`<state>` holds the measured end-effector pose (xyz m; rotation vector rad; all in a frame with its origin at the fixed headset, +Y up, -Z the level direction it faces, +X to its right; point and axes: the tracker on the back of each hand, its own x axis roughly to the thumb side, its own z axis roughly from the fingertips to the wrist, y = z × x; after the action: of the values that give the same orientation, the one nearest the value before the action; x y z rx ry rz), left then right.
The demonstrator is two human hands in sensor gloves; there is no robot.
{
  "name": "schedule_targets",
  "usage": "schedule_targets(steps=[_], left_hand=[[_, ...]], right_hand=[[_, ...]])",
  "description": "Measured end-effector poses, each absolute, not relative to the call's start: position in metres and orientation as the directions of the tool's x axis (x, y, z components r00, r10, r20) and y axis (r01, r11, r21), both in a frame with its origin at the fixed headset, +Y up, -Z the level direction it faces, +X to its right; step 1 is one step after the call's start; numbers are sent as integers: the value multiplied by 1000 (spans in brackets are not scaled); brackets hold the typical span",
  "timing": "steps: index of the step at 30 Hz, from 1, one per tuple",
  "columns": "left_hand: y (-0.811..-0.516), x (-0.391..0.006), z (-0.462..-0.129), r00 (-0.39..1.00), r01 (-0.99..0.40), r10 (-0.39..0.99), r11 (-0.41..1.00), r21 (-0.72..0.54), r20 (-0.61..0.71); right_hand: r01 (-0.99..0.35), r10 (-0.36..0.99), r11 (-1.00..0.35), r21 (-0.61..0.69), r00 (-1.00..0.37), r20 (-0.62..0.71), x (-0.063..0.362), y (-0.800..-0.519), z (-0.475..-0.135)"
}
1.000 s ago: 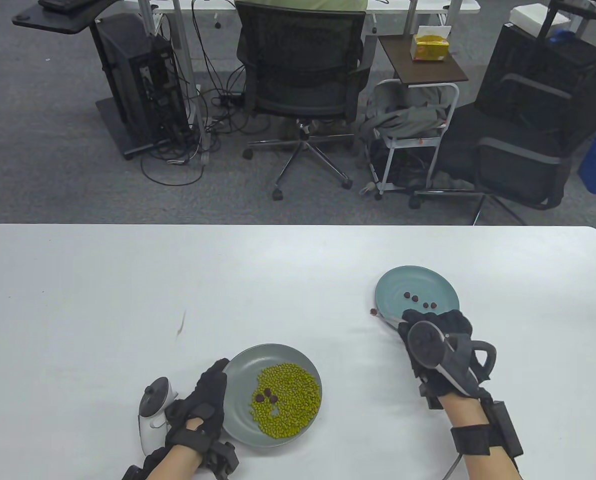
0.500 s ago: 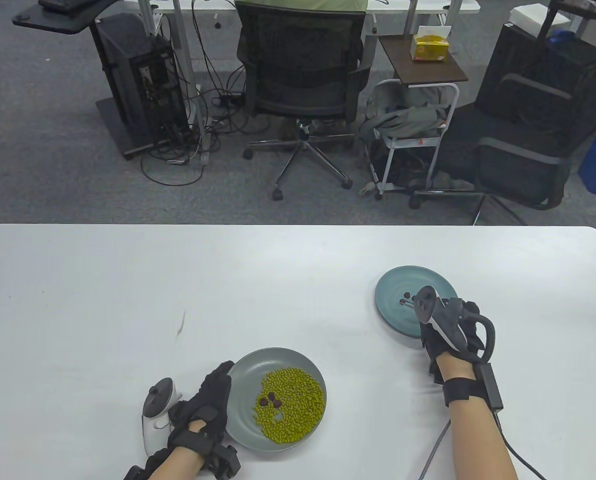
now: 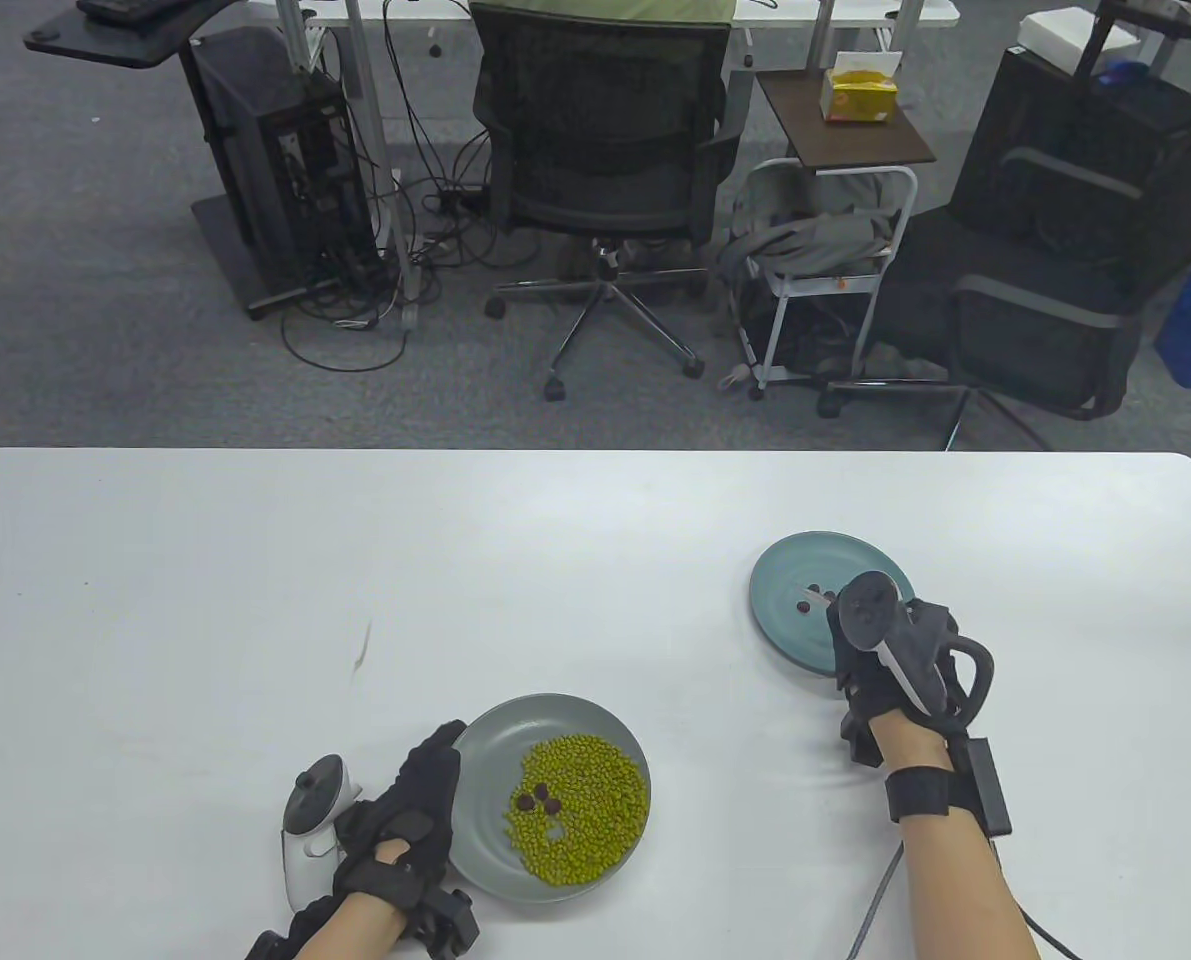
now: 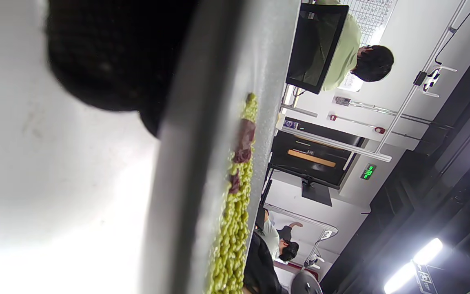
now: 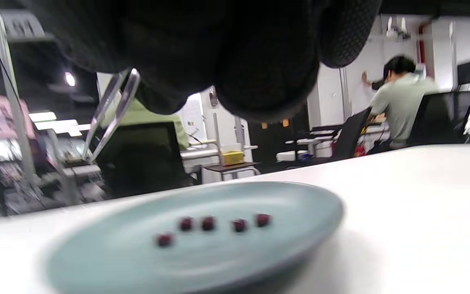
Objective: Pick cranberries with tweezers into plate
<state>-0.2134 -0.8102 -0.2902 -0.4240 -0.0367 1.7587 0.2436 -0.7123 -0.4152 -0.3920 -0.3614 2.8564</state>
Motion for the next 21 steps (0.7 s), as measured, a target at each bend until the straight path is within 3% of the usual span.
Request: schedule_targets(steps=[6, 10, 21], left_hand=[[-810, -218, -292, -170, -945, 951, -232, -231, -257], [-811, -218, -292, -161, -948, 953, -221, -229, -256], [-812, -217, -291, -146, -949, 955, -208, -237, -257]], right_hand=[[-273, 306, -923, -269, -948, -90, 221, -695, -378], [-429, 424, -882, -193, -903, 65, 197, -697, -361], [-372, 262, -884, -283, -896, 359, 137, -688, -319]])
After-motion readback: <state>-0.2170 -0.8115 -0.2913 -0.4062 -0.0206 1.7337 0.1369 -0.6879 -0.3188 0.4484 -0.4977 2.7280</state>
